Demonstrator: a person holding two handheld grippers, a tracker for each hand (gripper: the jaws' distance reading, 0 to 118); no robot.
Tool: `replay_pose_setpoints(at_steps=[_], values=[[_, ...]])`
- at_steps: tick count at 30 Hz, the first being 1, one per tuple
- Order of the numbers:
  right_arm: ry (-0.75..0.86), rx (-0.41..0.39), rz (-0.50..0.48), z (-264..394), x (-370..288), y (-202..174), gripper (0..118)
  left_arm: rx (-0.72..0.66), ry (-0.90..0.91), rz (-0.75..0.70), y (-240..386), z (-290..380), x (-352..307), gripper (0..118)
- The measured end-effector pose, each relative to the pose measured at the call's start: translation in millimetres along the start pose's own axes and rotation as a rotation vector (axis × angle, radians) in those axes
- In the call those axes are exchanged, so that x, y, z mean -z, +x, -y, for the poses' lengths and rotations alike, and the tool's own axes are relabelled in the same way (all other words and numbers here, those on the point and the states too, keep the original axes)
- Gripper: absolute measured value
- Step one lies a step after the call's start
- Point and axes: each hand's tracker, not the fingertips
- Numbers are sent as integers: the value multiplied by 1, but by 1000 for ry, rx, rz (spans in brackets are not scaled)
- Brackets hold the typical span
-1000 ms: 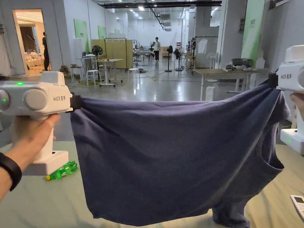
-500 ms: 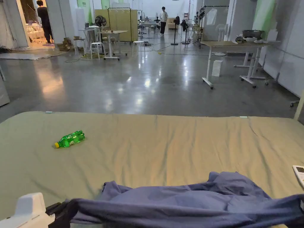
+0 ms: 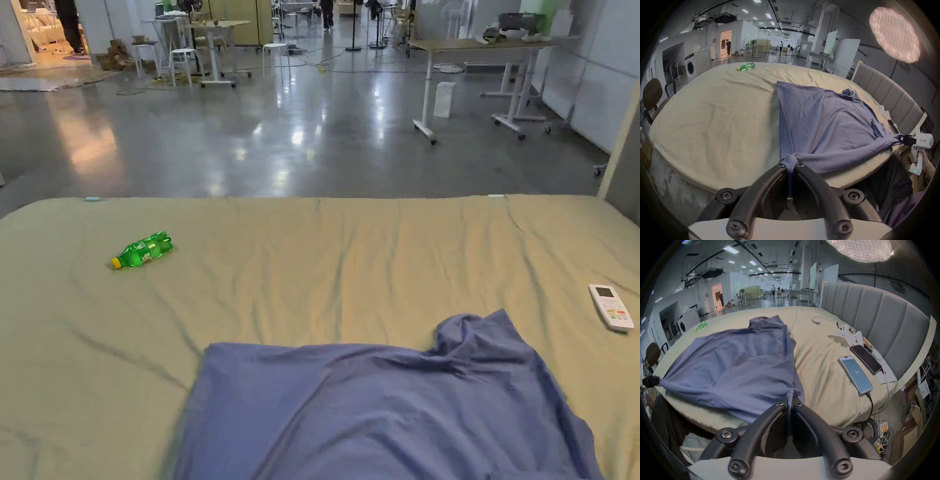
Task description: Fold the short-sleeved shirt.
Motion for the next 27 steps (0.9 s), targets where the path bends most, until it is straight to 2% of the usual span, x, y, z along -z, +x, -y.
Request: replay_pose_setpoints(at_steps=[2,3,4,5,6,7,10,13,18,22,25,27], values=[[13,-31,10,-3,-1,-4,4,7,-12,3,-7,1,9,5],[11,-38,16,-4,2,-4,15,-1,-27,-2,-10,2,13,10],[-3,-44,20,-6,5,-3,36,-9,-31,-14,-12,3,16,23],[-25,-34,20,-8,9,0,57,-19,-37,-24,-11,1,15,44],[-37,0,6,-7,6,3,77,-56,-63,-18,-13,-2,12,75],[-48,34,-2,-7,5,6,79,-75,-52,-23,-16,-2,11,87],[19,75,26,-14,-13,13,77,-91,42,-70,-21,-13,-12,90],[143,61,12,-36,-43,9,77,-39,103,-52,-7,-38,-38,90],[386,41,-46,-79,-93,-23,77,158,374,-59,51,-76,-93,88],[568,30,-94,-110,-123,-50,77,197,604,-67,96,-101,-132,88],[650,12,-112,-124,-137,-63,75,190,699,-89,120,-112,-149,86],[682,-23,-113,-129,-140,-70,66,207,710,-85,129,-115,-152,81]])
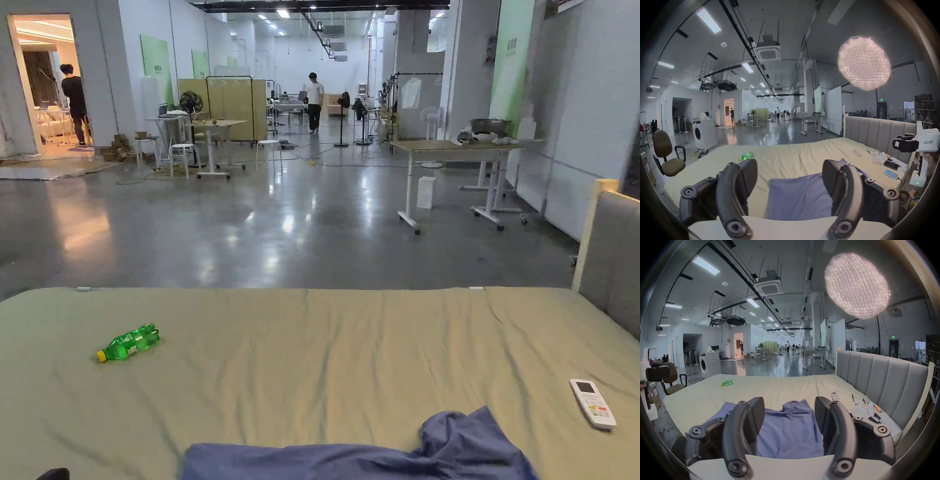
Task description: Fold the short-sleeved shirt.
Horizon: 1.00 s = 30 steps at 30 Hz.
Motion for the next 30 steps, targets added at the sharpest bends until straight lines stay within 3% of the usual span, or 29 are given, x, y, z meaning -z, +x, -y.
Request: replay_pose_setpoints(at_steps=[2,3,4,6,7,9,11,12,14,15,25,30], values=[[-17,24,-5,1,0,-1,52,29,10,12,5,-1,0,60],[-25,44,3,5,0,-2,36,40,3,10,8,-2,1,39],[-3,23,20,6,-1,-4,22,52,-7,6,11,-2,2,24],[0,-37,49,7,-2,-5,8,115,-26,9,15,-1,4,6],[-35,-7,44,12,-2,-6,1,126,-22,11,16,1,4,5],[-15,-16,35,11,-6,-4,0,110,-50,9,19,2,7,0],[-83,42,11,16,-6,-3,0,77,-56,15,14,5,5,0],[-16,-22,24,12,-9,-5,0,57,-65,24,13,4,7,0],[-42,-21,23,11,-9,-6,0,45,-71,20,13,4,5,0],[-18,-58,23,9,-8,-8,0,47,-67,19,12,4,5,0],[-39,-17,-8,8,-5,-10,0,-39,-86,28,-8,12,3,0],[-74,-5,-18,18,-6,-8,0,-47,-189,-44,-36,39,1,0]])
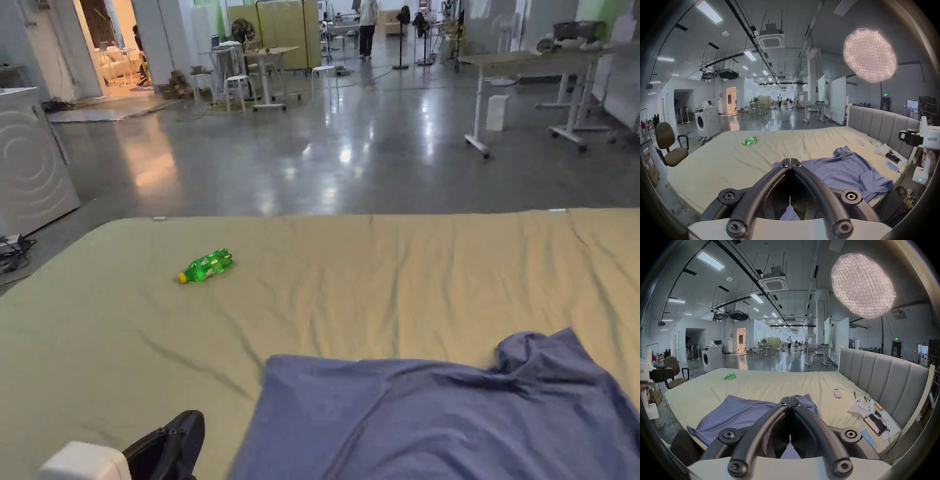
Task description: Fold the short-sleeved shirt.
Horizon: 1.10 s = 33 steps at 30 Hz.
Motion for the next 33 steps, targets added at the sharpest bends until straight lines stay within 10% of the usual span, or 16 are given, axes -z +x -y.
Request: replay_pose_setpoints(at_steps=[5,9,20,25,33], values=[[-62,39,-3,16,4,2,0,-80,-215,22,-36,49,23,8],[-116,63,-11,29,8,4,0,-152,-437,34,-60,104,53,79],[-203,127,-7,44,9,14,0,-179,-716,94,-65,182,95,78],[-220,129,10,50,-2,17,0,-174,-774,99,-54,176,101,16],[-294,129,133,70,-24,49,0,-28,-738,153,-38,167,103,7]])
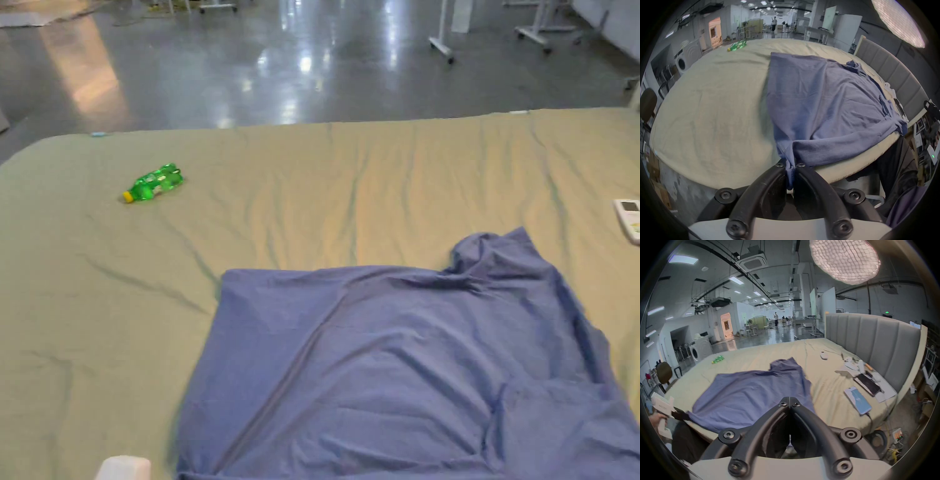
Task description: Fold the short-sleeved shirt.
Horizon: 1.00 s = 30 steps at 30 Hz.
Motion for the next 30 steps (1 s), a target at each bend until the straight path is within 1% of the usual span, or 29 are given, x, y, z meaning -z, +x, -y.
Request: replay_pose_setpoints(at_steps=[1,2,3,4,5,6,7,8,10,11,14,15,16,17,18,19,21,24,27,30], values=[[-22,-34,42,4,0,5,0,4,-20,24,2,-3,0,7],[-35,-49,70,7,1,10,0,10,-13,24,5,-4,0,7],[-48,-53,93,12,4,18,0,41,8,15,10,-8,-1,7],[-83,-34,104,17,8,23,5,73,4,15,13,-10,0,7],[-120,-18,107,21,13,30,17,91,-2,10,16,-11,1,7],[-173,0,76,26,21,38,44,101,11,-8,18,-12,1,7],[-213,8,22,33,28,45,64,101,6,0,17,-16,3,7],[-222,16,-11,42,36,51,73,102,3,5,18,-17,3,7],[-305,36,4,55,53,56,72,96,23,7,20,-18,1,7],[-309,34,6,59,60,55,72,93,17,13,35,-27,-8,7],[-364,7,-30,71,79,50,71,94,29,8,43,-30,-14,7],[-382,-14,-20,76,88,48,62,90,30,9,38,-31,-10,7],[-399,-37,-17,80,96,49,46,86,34,10,33,-32,-8,7],[-394,-44,-21,83,101,49,22,80,38,9,33,-32,-8,7],[-393,-50,-25,86,104,49,6,74,37,11,33,-33,-9,7],[-397,-49,-27,87,106,49,6,71,39,14,35,-33,-11,7],[-405,-15,-42,91,105,52,4,60,53,12,36,-33,-16,7],[-367,3,-45,88,94,52,4,37,94,10,26,-30,-19,7],[-333,55,-55,82,89,56,3,-1,105,32,14,-28,-16,7],[-294,58,-66,70,88,57,3,-28,111,32,3,-28,-17,7]])
